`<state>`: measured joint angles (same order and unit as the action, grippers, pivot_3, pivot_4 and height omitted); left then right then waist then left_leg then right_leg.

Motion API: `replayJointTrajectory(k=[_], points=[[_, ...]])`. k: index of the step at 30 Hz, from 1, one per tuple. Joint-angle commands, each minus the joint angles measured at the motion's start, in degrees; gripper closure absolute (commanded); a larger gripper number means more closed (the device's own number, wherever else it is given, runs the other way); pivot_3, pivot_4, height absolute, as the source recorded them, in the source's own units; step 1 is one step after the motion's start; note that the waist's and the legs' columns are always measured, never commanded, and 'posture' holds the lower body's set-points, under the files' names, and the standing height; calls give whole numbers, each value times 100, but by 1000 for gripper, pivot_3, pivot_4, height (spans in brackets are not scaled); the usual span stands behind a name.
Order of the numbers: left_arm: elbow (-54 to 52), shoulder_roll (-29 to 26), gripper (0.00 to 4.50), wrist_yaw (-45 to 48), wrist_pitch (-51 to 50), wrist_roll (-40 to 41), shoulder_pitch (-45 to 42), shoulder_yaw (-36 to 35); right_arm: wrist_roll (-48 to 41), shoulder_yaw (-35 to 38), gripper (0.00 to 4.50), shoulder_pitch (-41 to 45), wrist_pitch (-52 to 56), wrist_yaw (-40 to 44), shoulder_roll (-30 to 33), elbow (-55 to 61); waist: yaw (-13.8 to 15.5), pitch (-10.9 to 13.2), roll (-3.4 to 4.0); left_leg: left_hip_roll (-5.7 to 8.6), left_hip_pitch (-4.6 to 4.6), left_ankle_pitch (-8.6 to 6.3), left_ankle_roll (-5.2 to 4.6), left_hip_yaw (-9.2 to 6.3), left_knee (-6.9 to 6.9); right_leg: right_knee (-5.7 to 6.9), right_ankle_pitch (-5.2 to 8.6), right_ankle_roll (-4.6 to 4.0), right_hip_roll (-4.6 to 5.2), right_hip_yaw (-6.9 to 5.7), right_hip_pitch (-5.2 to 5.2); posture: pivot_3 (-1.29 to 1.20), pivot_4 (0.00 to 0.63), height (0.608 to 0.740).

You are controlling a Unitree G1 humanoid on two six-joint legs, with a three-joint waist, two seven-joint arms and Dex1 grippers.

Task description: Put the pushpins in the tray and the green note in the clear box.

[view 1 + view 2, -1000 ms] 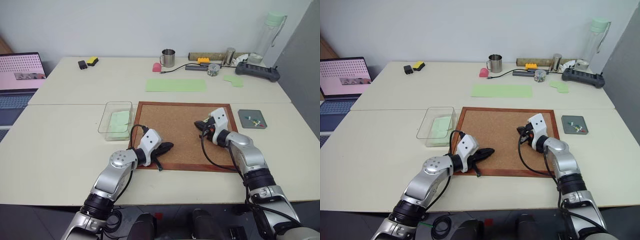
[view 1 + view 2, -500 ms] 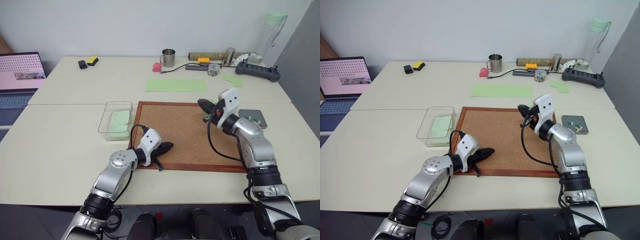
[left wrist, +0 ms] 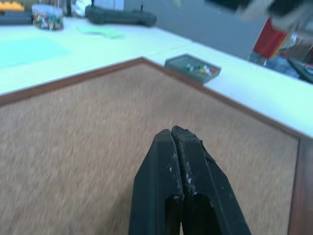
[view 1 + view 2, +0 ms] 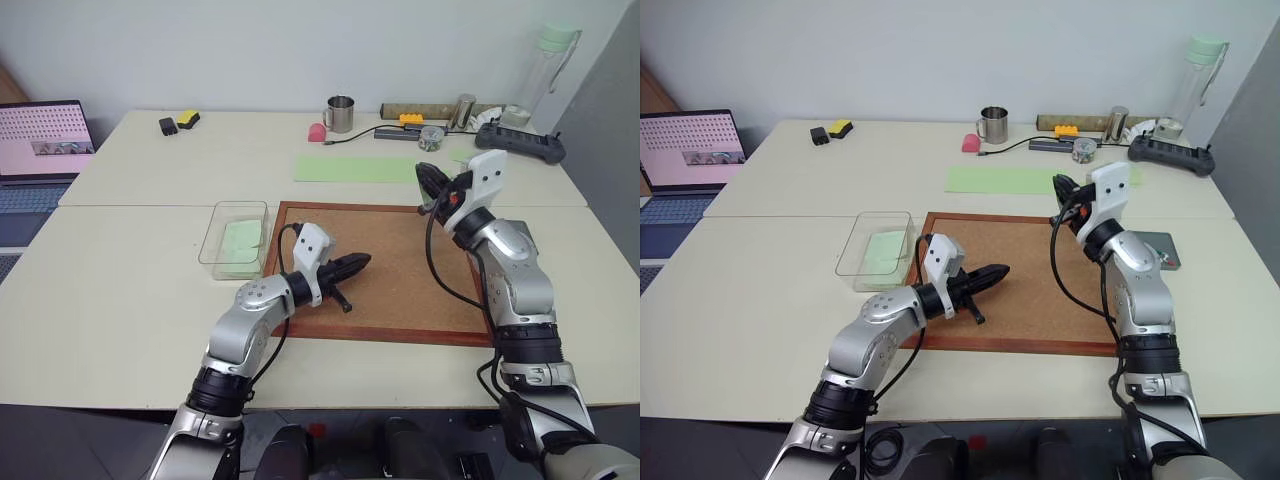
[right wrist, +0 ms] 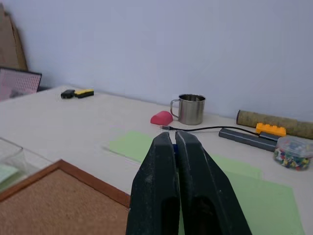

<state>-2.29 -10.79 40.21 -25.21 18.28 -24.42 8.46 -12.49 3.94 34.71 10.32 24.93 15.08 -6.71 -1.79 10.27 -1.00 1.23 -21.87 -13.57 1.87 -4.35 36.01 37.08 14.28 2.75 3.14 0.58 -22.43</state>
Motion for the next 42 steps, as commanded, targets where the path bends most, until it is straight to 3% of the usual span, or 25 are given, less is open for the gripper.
replayJointTrajectory(k=[1, 4, 7, 26, 40, 42], points=[[-130, 241, 4500, -121, 12, 267, -245, -165, 32, -36, 4460, 97, -285, 13, 5, 304, -2, 0, 0, 0, 0, 0, 0, 0, 0, 0, 0, 0, 0, 0, 0, 0, 150, 740], [-198, 498, 4500, -169, -180, 638, -371, -322, -32, -87, 4460, 64, -216, -22, -54, 462, 1, 1, -1, 0, -1, 0, 0, -1, 1, -1, 0, 0, 0, 0, 0, 0, 150, 740], [-285, 657, 4082, -149, -394, 985, -449, -427, -42, -140, 4500, 19, -142, -43, -108, 625, 0, 1, -2, 0, -1, 0, 0, -1, 1, -1, 0, 0, 0, -1, 0, 0, 150, 740], [306, 804, 52, -412, -290, 982, -922, -588, -112, -430, 4500, -424, 296, -92, -374, 1592, 8, 2, -4, 1, -2, 0, 1, -5, 2, -2, 0, 1, -1, -5, 0, 0, 150, 740], [552, 856, 52, -504, -40, 862, -1000, -558, -258, -655, 4500, -548, 591, -205, -759, 2117, 7, 2, -4, 1, -2, 0, 1, -7, 1, -3, 0, 1, -1, -5, 0, 0, 150, 740], [582, 847, 420, -499, -18, 837, -1009, -569, -284, -658, 4500, -550, 618, -207, -777, 2160, 4, 2, -4, 1, -2, 1, 1, -7, 2, -2, 1, 1, -1, -4, 0, 0, 150, 740]])
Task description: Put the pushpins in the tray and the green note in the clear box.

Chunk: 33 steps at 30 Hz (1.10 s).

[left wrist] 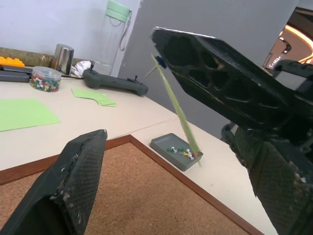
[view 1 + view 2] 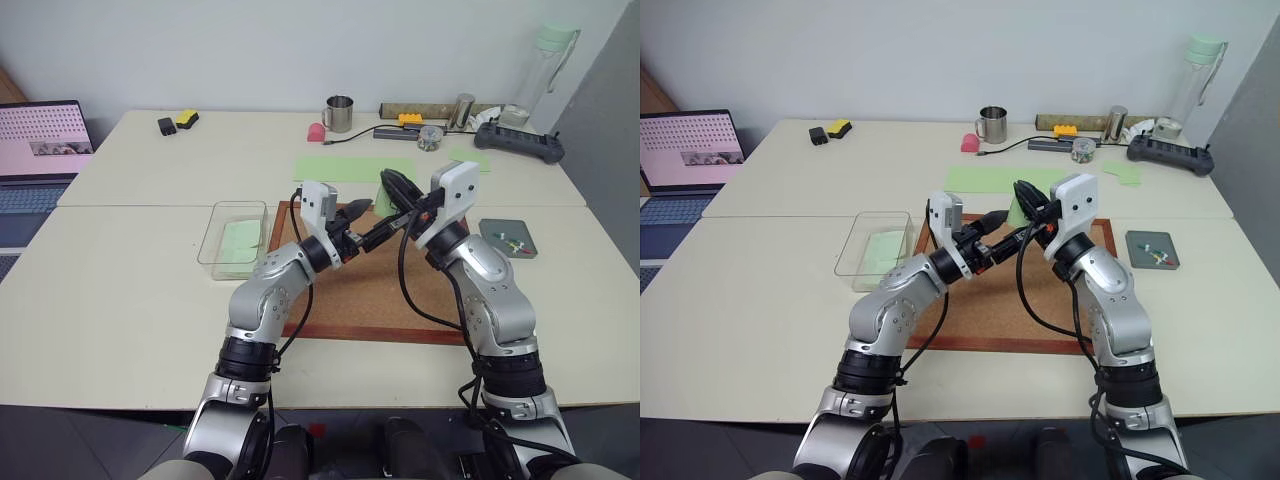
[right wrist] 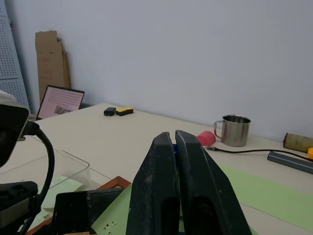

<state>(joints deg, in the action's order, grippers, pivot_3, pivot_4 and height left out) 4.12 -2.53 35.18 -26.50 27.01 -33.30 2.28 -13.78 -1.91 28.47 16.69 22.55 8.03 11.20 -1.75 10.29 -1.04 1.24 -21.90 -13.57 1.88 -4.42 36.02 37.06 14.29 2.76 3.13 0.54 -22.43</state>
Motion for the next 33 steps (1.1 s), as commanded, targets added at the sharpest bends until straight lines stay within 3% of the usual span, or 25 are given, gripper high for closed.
replayJointTrajectory(k=[1, 20, 27, 33], points=[[-44, 18, 515, 8, 120, -45, -127, 41, -169, -71, 4500, 73, -8, 24, -72, 382, 1, 0, 0, 0, 0, 0, 0, 0, 0, 0, 0, 0, 0, 0, 0, 0, 150, 740], [-155, 65, 4447, -56, -83, 156, -67, -83, -196, -105, 4500, 7, -48, 56, -1, 319, 2, 0, -1, 0, 0, 0, 0, -1, 0, -1, 1, 1, 0, -1, 0, 0, 150, 740], [-249, 78, 4490, -158, -250, 304, 10, -186, -198, -88, 4500, 56, -54, 37, -28, 309, 2, 1, -1, 0, -1, 0, 0, -2, 0, -1, 3, 5, 0, -1, 0, 0, 150, 740], [187, 239, 4490, -782, -461, 453, -120, -716, -193, -38, 4500, 77, -49, 7, -2, 341, 2, 2, -4, 0, 0, 0, 0, -7, 0, -1, 4, 6, 0, -1, 0, 0, 150, 740]])
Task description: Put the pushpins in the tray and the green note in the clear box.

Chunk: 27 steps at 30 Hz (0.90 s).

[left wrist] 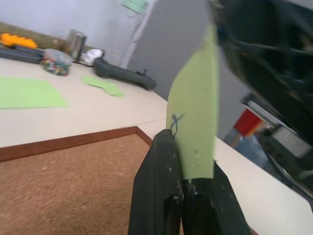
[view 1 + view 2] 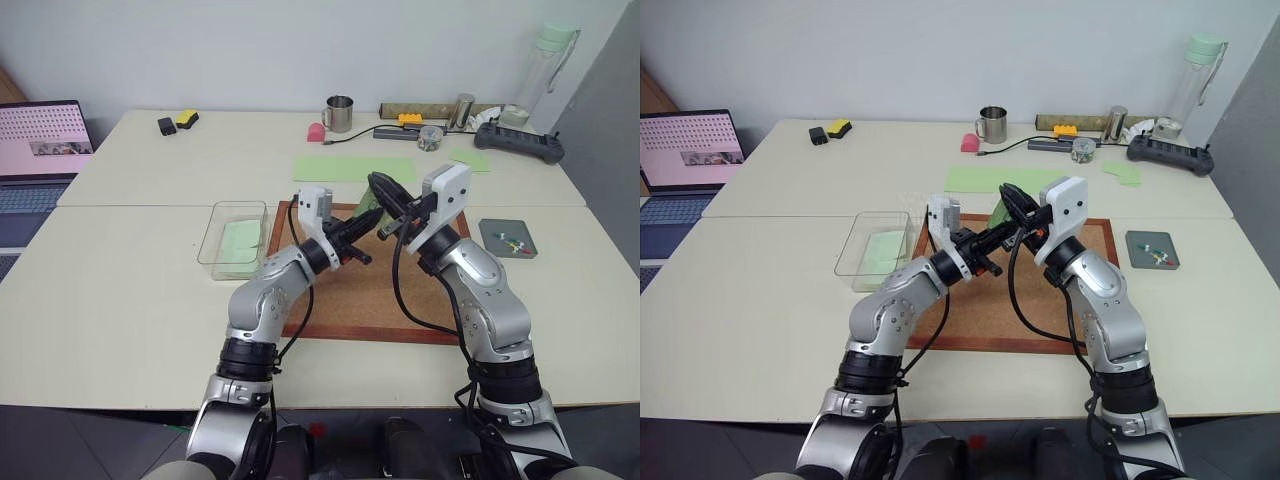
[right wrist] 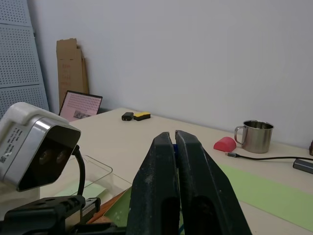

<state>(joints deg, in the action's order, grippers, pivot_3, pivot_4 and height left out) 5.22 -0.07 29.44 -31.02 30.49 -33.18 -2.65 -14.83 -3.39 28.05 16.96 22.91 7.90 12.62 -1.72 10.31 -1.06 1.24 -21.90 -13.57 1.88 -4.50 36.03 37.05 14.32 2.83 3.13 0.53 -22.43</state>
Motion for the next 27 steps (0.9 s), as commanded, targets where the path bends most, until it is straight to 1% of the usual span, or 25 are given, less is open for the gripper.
replayJointTrajectory(k=[1, 9, 13, 16, 20, 22, 27], points=[[102, -12, 4490, -198, -29, 147, -157, -268, -86, 132, 4500, 112, -81, -36, 26, 202, -3, 1, -1, 0, 0, 0, 0, 1, 0, 0, 1, 2, 0, -1, 0, 0, 150, 740], [50, -26, 4490, -34, -72, 109, -189, -134, -80, 248, 4500, 75, -95, -96, 113, 224, 4, 2, -4, 2, -4, 0, 0, 4, -1, -4, -3, -5, 0, -4, 0, 0, 150, 740], [-275, -332, 4490, 435, 343, -402, -57, 535, -16, 802, 4500, -46, 91, -509, 306, 66, 11, 2, -4, 2, -4, 0, 1, 4, -1, -3, -4, -6, 0, -6, 0, 0, 150, 740], [-544, -720, 4490, 956, 724, -780, -9, 1053, 30, 1366, 4500, -56, 406, -861, 661, -227, 16, 2, -4, 2, -5, 0, 1, 6, -1, -4, -4, -7, 1, 0, 0, 0, 150, 740], [-627, -1118, 4490, 1381, 1275, -1318, -48, 1602, 5, 1805, 4500, -101, 844, -928, 1208, -862, 24, 2, -4, 2, -5, 0, 0, 12, -1, -5, -4, -9, 1, 1, 0, 0, 150, 740], [-599, -1262, 4490, 1580, 1505, -1573, -89, 1846, -9, 1962, 4500, -14, 919, -876, 1432, -1444, 17, 2, -4, 1, -4, 0, 0, 13, -3, -5, -3, -11, 1, 2, 0, 0, 150, 740], [-538, -1381, 4490, 1840, 1697, -1821, -129, 2104, -34, 2051, 4500, 368, 769, -581, 1818, -2722, -16, 6, -1, 1, 0, -1, -2, 30, -3, -4, -2, -11, 0, 15, -1, 0, 150, 740]])
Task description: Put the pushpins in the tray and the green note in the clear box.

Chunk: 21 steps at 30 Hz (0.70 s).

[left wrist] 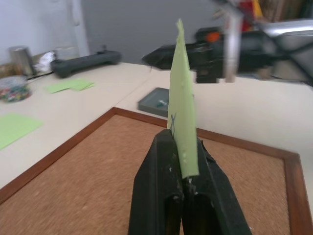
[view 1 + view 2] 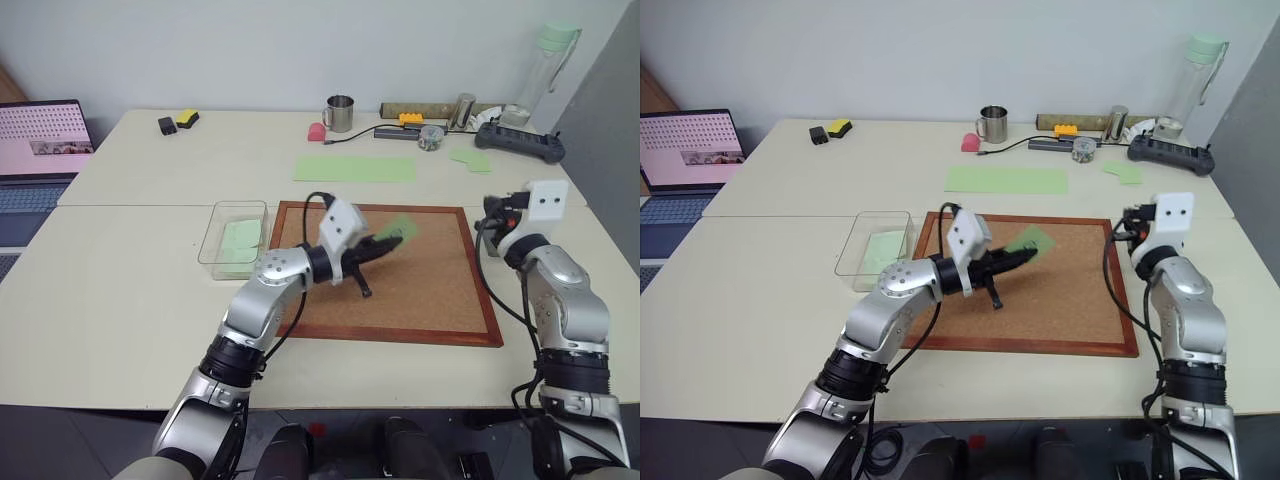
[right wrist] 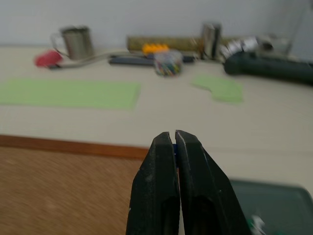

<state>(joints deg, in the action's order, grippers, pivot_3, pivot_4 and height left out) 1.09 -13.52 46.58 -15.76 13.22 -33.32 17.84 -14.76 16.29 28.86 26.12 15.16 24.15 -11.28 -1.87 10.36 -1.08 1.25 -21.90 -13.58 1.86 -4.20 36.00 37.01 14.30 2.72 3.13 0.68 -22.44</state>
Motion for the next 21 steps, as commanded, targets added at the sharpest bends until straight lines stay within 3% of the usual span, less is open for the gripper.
replayJointTrajectory(k=[1, 6, 13, 18, 21], points=[[-135, -55, 4490, 152, 186, -126, -106, 69, -28, 92, 4500, 358, -167, 232, 256, -553, -5, 1, 1, -1, 0, 0, 0, 1, 0, 0, 0, 0, 0, 0, -1, 0, 150, 740], [-174, -32, 4490, 60, 180, -167, -38, -43, 9, 218, 4500, 593, -366, 254, 446, -1424, 5, 2, 1, -2, -2, 0, 0, 0, 0, 1, 0, 1, -2, -1, -2, 0, 150, 740], [-361, -36, 4500, -26, 68, -229, 110, 16, 19, 227, 3051, 794, -832, 289, 590, -2143, 11, 3, 0, -1, -4, 0, -1, 3, 1, -2, -1, 3, 0, 3, -2, 0, 150, 740], [-392, -31, 4500, -39, 45, -265, 126, 20, -10, 242, 2195, 757, -1019, 247, 610, -2125, 5, 3, 0, -1, -3, 0, -1, 3, 2, 1, -1, 3, 0, 4, -2, 0, 150, 740], [-391, -31, 4500, -24, 25, -255, 108, -8, -39, 271, 1414, 693, -1138, 267, 639, -1938, 6, 3, 0, 0, -3, 0, -1, 3, 2, 1, -1, 3, 0, 4, -2, 0, 150, 740]])
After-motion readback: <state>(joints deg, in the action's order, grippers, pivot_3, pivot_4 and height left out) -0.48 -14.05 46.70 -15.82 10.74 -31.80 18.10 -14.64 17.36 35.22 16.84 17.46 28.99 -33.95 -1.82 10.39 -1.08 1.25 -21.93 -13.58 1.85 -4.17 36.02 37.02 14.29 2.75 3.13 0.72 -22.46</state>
